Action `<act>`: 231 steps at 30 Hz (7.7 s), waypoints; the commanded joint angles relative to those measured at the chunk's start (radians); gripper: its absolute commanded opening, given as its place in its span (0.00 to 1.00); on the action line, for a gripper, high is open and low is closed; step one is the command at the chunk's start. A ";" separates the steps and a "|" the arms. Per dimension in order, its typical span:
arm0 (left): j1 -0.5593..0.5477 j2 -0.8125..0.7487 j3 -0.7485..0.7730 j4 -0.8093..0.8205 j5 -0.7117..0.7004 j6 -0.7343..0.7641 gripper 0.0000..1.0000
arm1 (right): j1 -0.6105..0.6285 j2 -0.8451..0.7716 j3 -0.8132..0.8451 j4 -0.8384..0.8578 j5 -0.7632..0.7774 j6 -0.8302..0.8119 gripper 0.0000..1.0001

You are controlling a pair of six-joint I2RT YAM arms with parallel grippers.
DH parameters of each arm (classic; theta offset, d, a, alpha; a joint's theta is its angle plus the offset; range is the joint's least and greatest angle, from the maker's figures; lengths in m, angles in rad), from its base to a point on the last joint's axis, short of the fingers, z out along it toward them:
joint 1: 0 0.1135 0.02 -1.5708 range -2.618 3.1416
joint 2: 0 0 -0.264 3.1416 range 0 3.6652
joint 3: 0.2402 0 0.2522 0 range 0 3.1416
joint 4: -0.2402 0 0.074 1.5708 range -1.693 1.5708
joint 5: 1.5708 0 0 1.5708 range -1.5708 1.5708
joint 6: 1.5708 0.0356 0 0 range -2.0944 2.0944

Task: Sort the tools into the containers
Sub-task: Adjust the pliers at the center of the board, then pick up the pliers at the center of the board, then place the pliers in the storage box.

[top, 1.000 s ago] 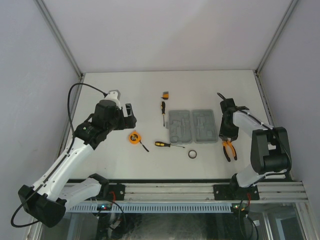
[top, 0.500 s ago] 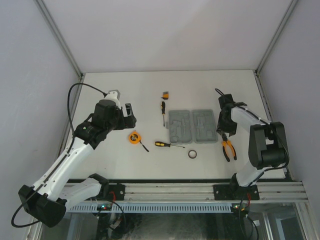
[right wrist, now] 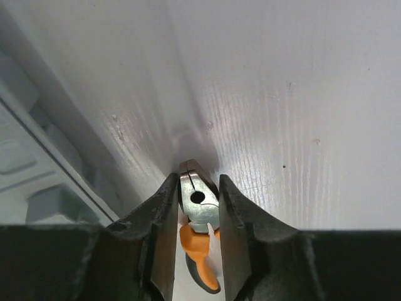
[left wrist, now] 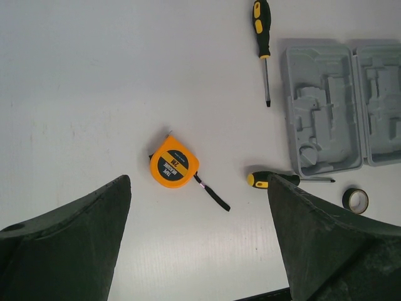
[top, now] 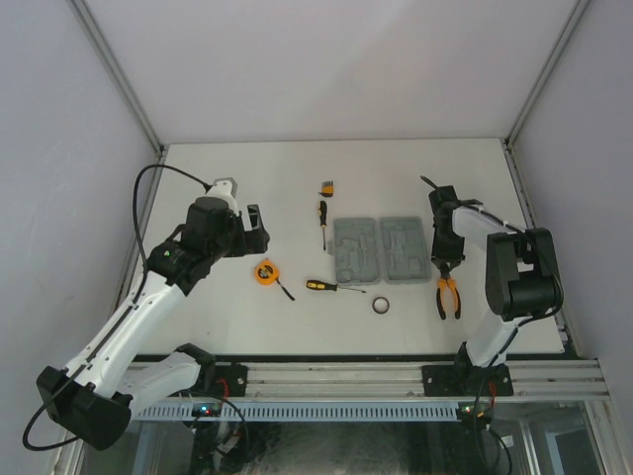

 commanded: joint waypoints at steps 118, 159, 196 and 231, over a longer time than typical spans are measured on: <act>-0.279 -0.212 0.463 0.342 -0.119 -0.496 0.93 | 0.346 -0.499 -0.020 0.101 -0.009 0.128 0.11; -0.285 -0.229 0.310 0.200 -0.172 -0.346 1.00 | 0.415 -0.442 -0.013 0.114 -0.013 0.130 0.12; 0.171 -0.216 -0.056 0.169 0.085 0.030 1.00 | 0.167 -0.137 0.135 0.144 -0.098 -0.056 0.11; 0.316 -0.211 -0.103 0.180 0.194 -0.014 0.99 | 0.177 0.006 0.140 0.159 -0.044 -0.062 0.40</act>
